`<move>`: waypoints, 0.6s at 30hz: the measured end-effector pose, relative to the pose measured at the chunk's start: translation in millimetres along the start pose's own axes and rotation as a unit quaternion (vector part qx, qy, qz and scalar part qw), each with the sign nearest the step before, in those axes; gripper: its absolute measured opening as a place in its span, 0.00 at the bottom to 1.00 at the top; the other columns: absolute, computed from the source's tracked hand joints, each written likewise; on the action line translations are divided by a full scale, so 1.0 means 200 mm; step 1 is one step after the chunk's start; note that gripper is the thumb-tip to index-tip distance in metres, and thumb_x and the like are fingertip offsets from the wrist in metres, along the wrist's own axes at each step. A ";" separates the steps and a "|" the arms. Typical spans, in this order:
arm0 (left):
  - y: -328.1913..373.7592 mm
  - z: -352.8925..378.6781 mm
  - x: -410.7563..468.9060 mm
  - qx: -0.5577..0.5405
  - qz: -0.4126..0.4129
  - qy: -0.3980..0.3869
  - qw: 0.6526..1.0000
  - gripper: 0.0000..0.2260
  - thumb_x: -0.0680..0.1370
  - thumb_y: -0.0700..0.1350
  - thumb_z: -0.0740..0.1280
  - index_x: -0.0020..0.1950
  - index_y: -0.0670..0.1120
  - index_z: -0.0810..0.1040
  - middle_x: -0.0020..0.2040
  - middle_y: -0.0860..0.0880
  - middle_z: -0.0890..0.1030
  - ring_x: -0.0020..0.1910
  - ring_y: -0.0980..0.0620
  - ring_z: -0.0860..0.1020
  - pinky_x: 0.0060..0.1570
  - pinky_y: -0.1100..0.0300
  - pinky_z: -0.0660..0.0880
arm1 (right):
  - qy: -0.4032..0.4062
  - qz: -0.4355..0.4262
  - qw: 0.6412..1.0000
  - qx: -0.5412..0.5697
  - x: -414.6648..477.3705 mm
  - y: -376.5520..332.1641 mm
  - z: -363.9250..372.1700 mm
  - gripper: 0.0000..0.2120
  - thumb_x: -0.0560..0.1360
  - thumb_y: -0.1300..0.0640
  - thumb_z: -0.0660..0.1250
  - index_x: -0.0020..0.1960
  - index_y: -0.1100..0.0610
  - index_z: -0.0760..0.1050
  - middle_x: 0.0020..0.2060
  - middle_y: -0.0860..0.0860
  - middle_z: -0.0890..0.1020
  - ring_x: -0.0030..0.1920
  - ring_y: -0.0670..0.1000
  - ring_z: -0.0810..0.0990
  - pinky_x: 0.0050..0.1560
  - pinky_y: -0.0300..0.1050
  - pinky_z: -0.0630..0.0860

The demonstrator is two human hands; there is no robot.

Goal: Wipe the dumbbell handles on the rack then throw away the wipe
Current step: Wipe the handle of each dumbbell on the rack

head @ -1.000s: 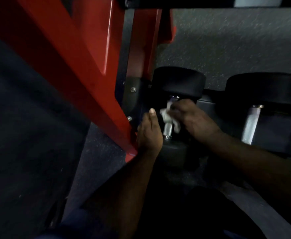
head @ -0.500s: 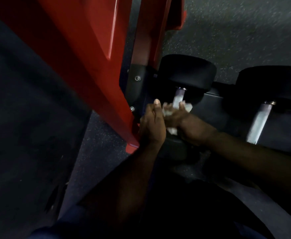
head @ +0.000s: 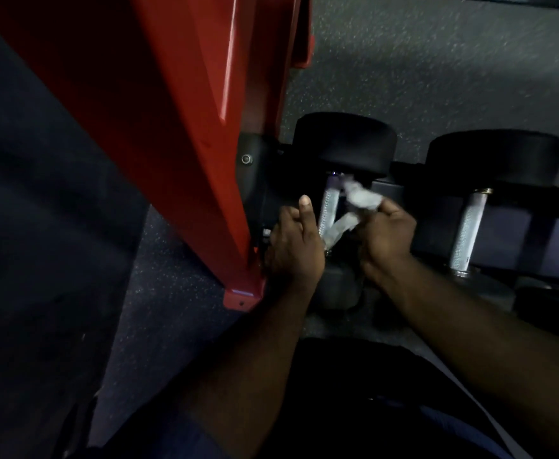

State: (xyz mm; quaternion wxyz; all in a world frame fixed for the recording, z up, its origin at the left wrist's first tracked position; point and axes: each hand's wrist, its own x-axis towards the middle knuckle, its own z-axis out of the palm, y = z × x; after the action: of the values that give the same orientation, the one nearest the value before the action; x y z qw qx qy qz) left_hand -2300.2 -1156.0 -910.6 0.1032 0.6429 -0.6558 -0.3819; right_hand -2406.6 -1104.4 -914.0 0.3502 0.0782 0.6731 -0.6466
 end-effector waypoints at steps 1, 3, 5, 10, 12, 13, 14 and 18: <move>0.00 0.00 0.00 -0.004 0.006 0.008 1.000 0.29 0.80 0.72 0.45 0.53 0.53 0.75 0.52 0.50 0.84 0.57 0.43 0.80 0.54 0.49 0.74 | 0.034 0.034 0.998 0.038 0.04 -0.04 0.04 0.15 0.73 0.75 0.61 0.52 0.64 0.83 0.42 0.57 0.86 0.37 0.55 0.83 0.36 0.44 0.78; -0.01 0.00 0.00 -0.003 0.012 0.010 1.000 0.28 0.80 0.72 0.45 0.53 0.53 0.75 0.52 0.51 0.84 0.56 0.44 0.80 0.53 0.51 0.73 | 0.015 0.105 0.991 0.086 0.11 -0.10 0.10 0.14 0.76 0.74 0.58 0.46 0.59 0.78 0.32 0.53 0.80 0.30 0.50 0.78 0.30 0.42 0.74; -0.01 0.01 0.00 -0.001 0.014 0.009 1.000 0.27 0.81 0.71 0.46 0.54 0.54 0.75 0.51 0.51 0.84 0.56 0.44 0.80 0.53 0.51 0.73 | -0.081 0.144 0.985 0.048 0.11 -0.09 0.13 0.16 0.81 0.70 0.57 0.42 0.54 0.74 0.30 0.50 0.78 0.30 0.48 0.76 0.34 0.44 0.76; -0.02 0.01 0.00 -0.001 0.015 0.015 1.000 0.31 0.77 0.74 0.42 0.53 0.54 0.75 0.50 0.49 0.84 0.55 0.42 0.80 0.53 0.49 0.75 | -0.270 0.198 0.926 -0.172 0.04 0.00 -0.08 0.17 0.84 0.65 0.56 0.43 0.56 0.80 0.36 0.58 0.77 0.31 0.52 0.75 0.33 0.44 0.73; -0.01 0.02 0.00 -0.002 0.015 0.012 1.000 0.31 0.79 0.73 0.43 0.54 0.54 0.75 0.52 0.49 0.84 0.57 0.42 0.80 0.54 0.49 0.74 | -0.296 0.213 0.920 -0.142 0.14 -0.07 -0.05 0.13 0.83 0.59 0.58 0.52 0.58 0.82 0.41 0.62 0.80 0.36 0.59 0.78 0.41 0.52 0.76; -0.01 0.02 -0.01 0.002 0.012 0.011 1.000 0.32 0.78 0.74 0.42 0.55 0.54 0.75 0.52 0.49 0.84 0.58 0.42 0.79 0.56 0.48 0.74 | -0.283 0.220 0.929 -0.096 0.19 -0.11 -0.01 0.13 0.82 0.60 0.58 0.57 0.59 0.80 0.41 0.60 0.82 0.35 0.59 0.80 0.39 0.52 0.78; -0.02 0.02 0.00 0.006 0.009 0.010 1.000 0.34 0.77 0.75 0.40 0.56 0.54 0.75 0.52 0.50 0.84 0.58 0.42 0.78 0.58 0.48 0.73 | -0.248 0.219 0.943 -0.050 0.22 -0.13 0.04 0.14 0.81 0.64 0.56 0.59 0.61 0.79 0.39 0.57 0.83 0.33 0.57 0.82 0.36 0.49 0.80; -0.02 0.04 0.01 -0.006 0.000 0.024 1.000 0.37 0.75 0.76 0.38 0.59 0.55 0.76 0.51 0.49 0.85 0.57 0.42 0.80 0.61 0.44 0.74 | -0.275 0.151 0.947 -0.064 0.11 -0.02 0.01 0.19 0.81 0.70 0.54 0.42 0.57 0.81 0.38 0.55 0.84 0.39 0.54 0.81 0.42 0.47 0.79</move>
State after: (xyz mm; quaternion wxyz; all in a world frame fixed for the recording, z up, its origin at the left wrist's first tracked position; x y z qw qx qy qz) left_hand -2302.2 -1154.7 -918.6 0.1229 0.6515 -0.6508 -0.3701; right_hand -2424.1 -1114.9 -923.2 0.6197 -0.0242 0.5707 -0.5382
